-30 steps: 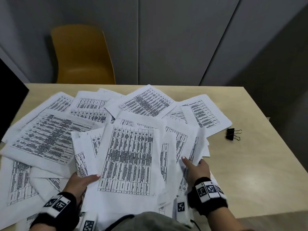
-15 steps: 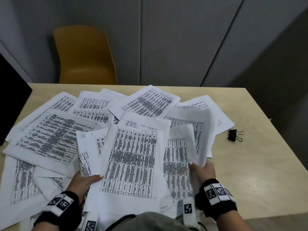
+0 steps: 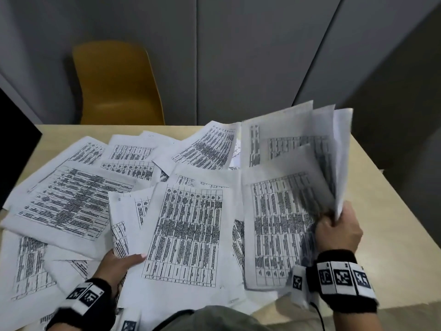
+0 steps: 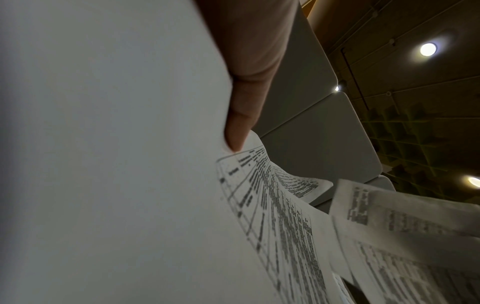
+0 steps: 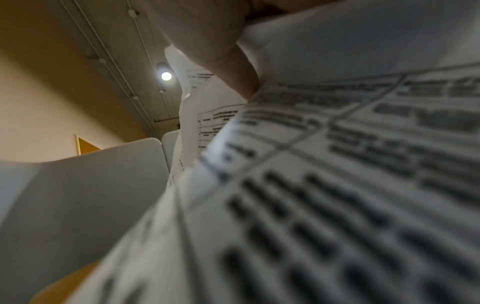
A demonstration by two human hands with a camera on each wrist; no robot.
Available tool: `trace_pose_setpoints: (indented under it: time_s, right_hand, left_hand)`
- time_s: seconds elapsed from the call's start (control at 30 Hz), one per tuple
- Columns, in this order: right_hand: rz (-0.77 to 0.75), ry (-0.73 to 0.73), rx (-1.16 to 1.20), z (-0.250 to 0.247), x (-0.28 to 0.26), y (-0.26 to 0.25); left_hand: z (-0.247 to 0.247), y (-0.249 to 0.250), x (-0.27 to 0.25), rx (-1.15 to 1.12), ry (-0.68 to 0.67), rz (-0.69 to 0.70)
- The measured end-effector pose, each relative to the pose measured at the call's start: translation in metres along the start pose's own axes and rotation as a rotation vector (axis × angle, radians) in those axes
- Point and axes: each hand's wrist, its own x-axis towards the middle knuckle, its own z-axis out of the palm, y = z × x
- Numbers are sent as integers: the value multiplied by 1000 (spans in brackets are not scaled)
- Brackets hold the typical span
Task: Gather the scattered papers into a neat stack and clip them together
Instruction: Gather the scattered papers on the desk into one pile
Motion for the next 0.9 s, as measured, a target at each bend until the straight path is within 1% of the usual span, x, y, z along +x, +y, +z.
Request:
trace_pose_setpoints:
  time_s: [0.07, 0.13, 0.17, 0.23, 0.3, 0.37, 0.43, 0.53, 0.63, 0.67, 0.77, 0.8, 0.9]
  right_hand:
    - [-18, 86, 52, -4, 3, -6]
    - [-1, 151, 137, -5, 7, -7]
    - [11, 166, 185, -3, 9, -8]
    - [74, 139, 276, 7, 11, -7]
    - [183, 30, 329, 22, 7, -6]
    - [300, -146, 348, 38, -8, -9]
    - [345, -307, 366, 55, -29, -10]
    - [341, -508, 254, 80, -58, -5]
    - [329, -782, 101, 96, -74, -4]
    - [312, -840, 71, 101, -77, -5]
    - [232, -839, 19, 112, -77, -6]
    - [189, -866, -26, 115, -78, -8]
    - [86, -1042, -152, 122, -82, -9]
  left_hand:
    - [0, -1, 0, 8, 15, 1]
    - [0, -1, 1, 15, 28, -7]
    - [0, -2, 2, 15, 31, -8]
    - [0, 0, 1, 30, 31, -16]
    - [0, 1, 0, 41, 37, -25]
    - [1, 2, -2, 47, 44, -25]
    - [2, 3, -4, 46, 53, -23]
    - [6, 5, -7, -35, 64, 6]
    - [11, 11, -13, -131, 27, 35]
    - [11, 12, -15, -145, 10, 55]
    - [11, 13, -18, -107, -18, 65]
    - [12, 12, -18, -70, -9, 67]
    - [12, 8, -15, 20, 30, 61]
